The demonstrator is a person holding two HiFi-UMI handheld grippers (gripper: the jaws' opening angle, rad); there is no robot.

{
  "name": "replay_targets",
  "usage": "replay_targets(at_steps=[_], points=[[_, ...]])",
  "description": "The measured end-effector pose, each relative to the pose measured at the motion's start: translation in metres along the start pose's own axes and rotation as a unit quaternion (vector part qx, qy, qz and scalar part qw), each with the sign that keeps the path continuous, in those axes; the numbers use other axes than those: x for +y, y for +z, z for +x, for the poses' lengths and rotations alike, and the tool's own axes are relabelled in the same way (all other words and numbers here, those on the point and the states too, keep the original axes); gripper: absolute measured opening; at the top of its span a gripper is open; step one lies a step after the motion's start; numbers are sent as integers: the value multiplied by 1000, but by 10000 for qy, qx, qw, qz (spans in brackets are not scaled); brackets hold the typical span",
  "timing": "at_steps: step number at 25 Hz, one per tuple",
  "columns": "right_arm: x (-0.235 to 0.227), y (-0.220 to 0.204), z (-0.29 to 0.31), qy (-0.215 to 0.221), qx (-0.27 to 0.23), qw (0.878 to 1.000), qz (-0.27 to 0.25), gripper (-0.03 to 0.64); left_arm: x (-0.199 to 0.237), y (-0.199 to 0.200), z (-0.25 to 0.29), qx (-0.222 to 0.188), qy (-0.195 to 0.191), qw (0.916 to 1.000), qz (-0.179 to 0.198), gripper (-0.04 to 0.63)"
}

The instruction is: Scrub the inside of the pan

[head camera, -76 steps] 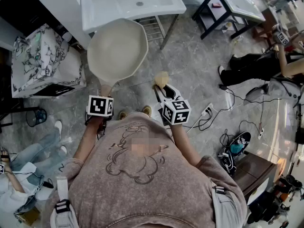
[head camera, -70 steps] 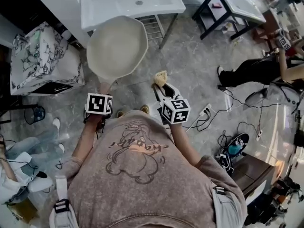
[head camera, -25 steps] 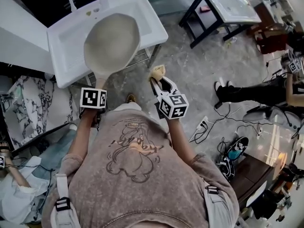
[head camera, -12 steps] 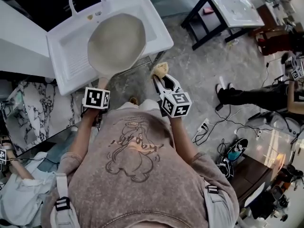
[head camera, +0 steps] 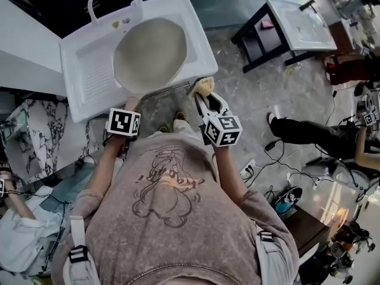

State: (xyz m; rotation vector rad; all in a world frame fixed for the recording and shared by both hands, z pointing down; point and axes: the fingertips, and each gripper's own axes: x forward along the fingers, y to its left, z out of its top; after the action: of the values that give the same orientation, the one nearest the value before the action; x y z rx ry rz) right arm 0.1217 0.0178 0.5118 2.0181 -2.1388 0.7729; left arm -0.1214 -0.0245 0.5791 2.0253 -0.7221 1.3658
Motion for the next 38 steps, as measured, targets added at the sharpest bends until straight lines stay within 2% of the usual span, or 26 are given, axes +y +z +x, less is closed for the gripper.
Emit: replay_targets(at_steps=[5, 10, 18, 23, 32, 35, 38], points=[[-25, 21, 12, 98, 48, 9997, -235, 141, -12, 17, 8, 78, -80, 9999, -69, 55], [-49, 49, 30, 474, 173, 9973, -537, 141, -24, 32, 16, 174, -213, 9994, -213, 55], [-69, 79, 63, 1098, 400, 9878, -1030, 141, -39, 46, 24, 82, 50, 9991, -423, 55], [-71, 94, 76, 1211, 353, 9854, -1141, 141, -41, 49, 24, 80, -22, 9984, -556, 55], [-71, 136, 92, 1194, 40, 9805, -1562, 141, -25, 57, 25, 307, -31, 9995, -36, 55], [-61, 157, 93, 1315, -73, 9711, -1989, 143, -29, 63, 30, 326, -169, 9993, 87, 55], [-40, 177, 97, 1602, -128, 9543, -2518, 143, -34, 67, 37, 418, -262, 9984, 292, 55]])
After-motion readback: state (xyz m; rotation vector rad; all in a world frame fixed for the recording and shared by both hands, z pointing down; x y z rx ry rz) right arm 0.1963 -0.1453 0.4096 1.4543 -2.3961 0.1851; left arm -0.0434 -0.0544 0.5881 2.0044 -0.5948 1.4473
